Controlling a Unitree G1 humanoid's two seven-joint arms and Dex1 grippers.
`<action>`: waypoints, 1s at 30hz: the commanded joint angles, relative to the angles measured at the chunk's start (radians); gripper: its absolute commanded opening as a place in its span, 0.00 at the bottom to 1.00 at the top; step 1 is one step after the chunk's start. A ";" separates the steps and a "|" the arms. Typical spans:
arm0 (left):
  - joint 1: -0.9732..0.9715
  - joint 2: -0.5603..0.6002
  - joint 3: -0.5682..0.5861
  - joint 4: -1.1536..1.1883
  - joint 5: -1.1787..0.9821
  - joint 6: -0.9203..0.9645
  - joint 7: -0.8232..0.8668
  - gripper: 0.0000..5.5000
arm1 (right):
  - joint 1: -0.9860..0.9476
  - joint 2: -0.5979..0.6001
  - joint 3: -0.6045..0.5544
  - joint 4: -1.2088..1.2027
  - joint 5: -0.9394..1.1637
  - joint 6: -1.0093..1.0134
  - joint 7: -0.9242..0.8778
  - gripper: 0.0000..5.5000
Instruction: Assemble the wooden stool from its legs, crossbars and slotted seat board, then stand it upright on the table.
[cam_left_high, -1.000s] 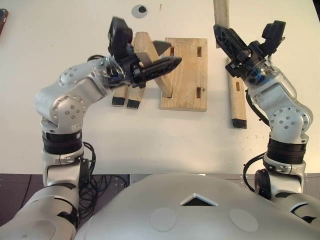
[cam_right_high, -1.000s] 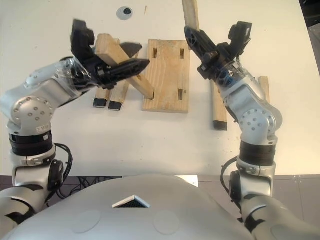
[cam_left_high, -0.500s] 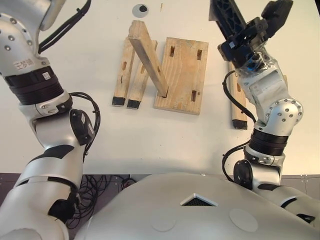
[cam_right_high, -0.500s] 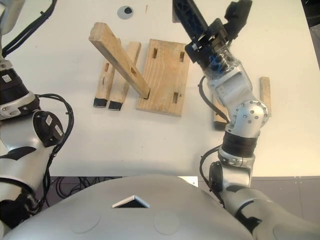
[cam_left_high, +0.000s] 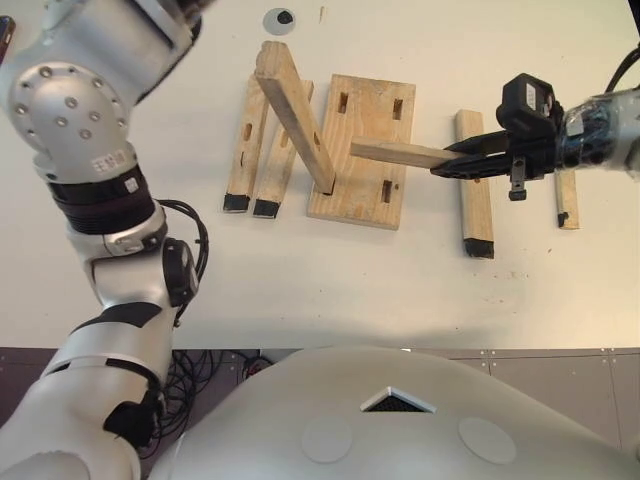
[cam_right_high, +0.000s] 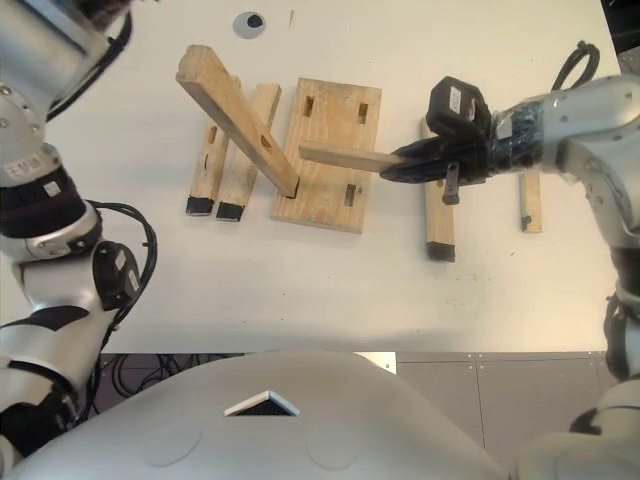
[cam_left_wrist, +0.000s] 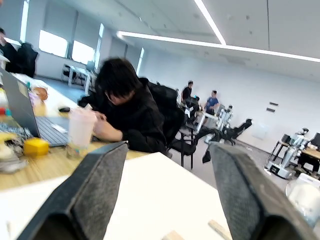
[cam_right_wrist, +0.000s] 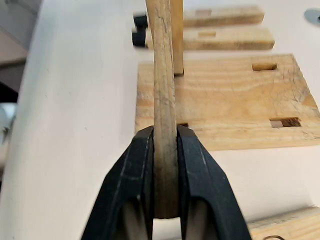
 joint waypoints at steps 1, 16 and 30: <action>0.068 -0.046 -0.060 -0.057 0.050 0.023 0.066 0.54 | -0.128 0.050 0.058 0.057 -0.071 0.001 0.071 0.07; 0.177 -0.108 -0.202 -0.009 0.297 -0.102 0.040 0.54 | -0.276 0.225 0.129 0.098 -0.173 0.067 0.141 0.07; 0.169 -0.164 -0.172 0.014 0.339 -0.104 0.052 0.54 | -0.181 0.285 0.186 -0.123 -0.265 0.158 -0.024 0.07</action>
